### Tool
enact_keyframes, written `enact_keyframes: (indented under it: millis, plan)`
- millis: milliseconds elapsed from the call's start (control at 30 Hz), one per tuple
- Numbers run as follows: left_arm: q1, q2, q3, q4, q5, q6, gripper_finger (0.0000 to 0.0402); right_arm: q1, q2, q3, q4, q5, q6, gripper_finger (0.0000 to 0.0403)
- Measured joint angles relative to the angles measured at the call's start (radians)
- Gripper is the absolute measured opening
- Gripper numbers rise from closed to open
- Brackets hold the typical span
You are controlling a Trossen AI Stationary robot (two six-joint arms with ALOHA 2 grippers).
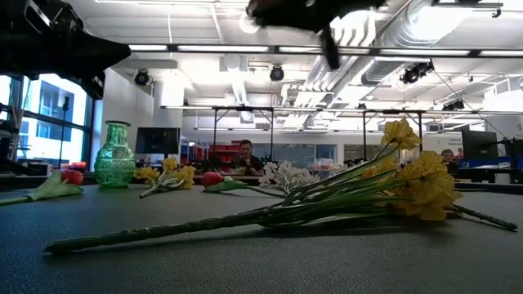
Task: Sort flowers into vase by color
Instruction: Move the red tulip to the center of the table
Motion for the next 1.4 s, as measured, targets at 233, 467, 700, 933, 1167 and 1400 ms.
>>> enact_keyframes:
  millis: [233,467,700,933,1167,1400]
  plan:
    - [0.000,0.000,0.000,0.000,0.001,0.000,0.0000,-0.071,0.301,0.110,0.304,-0.098,0.086,0.0000]
    - [0.000,0.000,0.000,-0.001,0.003,-0.027,0.0000,-0.104,0.450,0.224,0.243,-0.182,0.166,0.0000]
    - [0.000,0.000,0.000,0.002,0.003,-0.045,0.0000,-0.115,0.478,0.251,0.062,-0.099,0.191,0.0000]
    - [0.000,-0.001,0.000,0.007,0.048,-0.054,0.0000,-0.112,0.477,0.251,-0.045,-0.041,0.285,0.0000]
    - [0.000,-0.001,0.000,0.007,0.151,-0.053,0.0000,-0.119,0.477,0.251,-0.205,-0.040,0.359,0.0001]
    - [0.000,-0.001,0.000,0.007,0.159,-0.053,0.0000,-0.124,0.477,0.251,-0.230,-0.049,0.368,0.0067]
